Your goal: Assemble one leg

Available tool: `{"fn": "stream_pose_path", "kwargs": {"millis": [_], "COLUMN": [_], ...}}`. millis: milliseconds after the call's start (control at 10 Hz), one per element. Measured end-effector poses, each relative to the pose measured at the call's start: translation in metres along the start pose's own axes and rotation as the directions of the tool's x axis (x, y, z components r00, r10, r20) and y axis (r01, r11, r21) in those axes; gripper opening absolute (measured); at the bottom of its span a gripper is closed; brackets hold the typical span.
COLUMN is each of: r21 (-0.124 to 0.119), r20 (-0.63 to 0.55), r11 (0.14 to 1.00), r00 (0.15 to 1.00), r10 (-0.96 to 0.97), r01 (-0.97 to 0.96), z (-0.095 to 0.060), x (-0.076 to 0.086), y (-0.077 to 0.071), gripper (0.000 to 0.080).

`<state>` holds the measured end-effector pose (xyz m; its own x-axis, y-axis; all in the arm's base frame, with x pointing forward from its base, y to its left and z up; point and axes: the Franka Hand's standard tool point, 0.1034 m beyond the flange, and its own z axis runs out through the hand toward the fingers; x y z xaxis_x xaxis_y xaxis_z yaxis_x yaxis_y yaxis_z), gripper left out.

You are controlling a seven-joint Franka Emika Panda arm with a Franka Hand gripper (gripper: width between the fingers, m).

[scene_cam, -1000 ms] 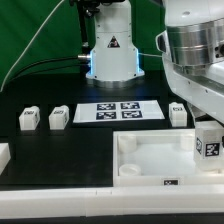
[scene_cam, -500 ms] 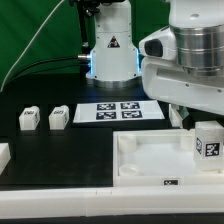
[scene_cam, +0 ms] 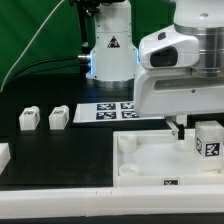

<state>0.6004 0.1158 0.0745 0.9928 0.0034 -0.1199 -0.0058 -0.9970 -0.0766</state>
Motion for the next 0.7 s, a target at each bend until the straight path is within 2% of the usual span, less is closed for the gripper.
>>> {"fn": "stream_pose_path", "kwargs": {"millis": [200, 600, 700], "r21": [0.0, 0.003, 0.003], "r20": [0.0, -0.001, -0.001], "r11": [0.98, 0.98, 0.98], "r00": [0.98, 0.98, 0.98], "r10": [-0.2, -0.199, -0.199], "r01": [0.2, 0.199, 0.199], "z": [-0.0002, -0.0002, -0.0002], "x": [0.0003, 0.0003, 0.0003], "y": [0.0013, 0.0015, 0.0015], "gripper": [0.0649, 0.0649, 0.0513]}}
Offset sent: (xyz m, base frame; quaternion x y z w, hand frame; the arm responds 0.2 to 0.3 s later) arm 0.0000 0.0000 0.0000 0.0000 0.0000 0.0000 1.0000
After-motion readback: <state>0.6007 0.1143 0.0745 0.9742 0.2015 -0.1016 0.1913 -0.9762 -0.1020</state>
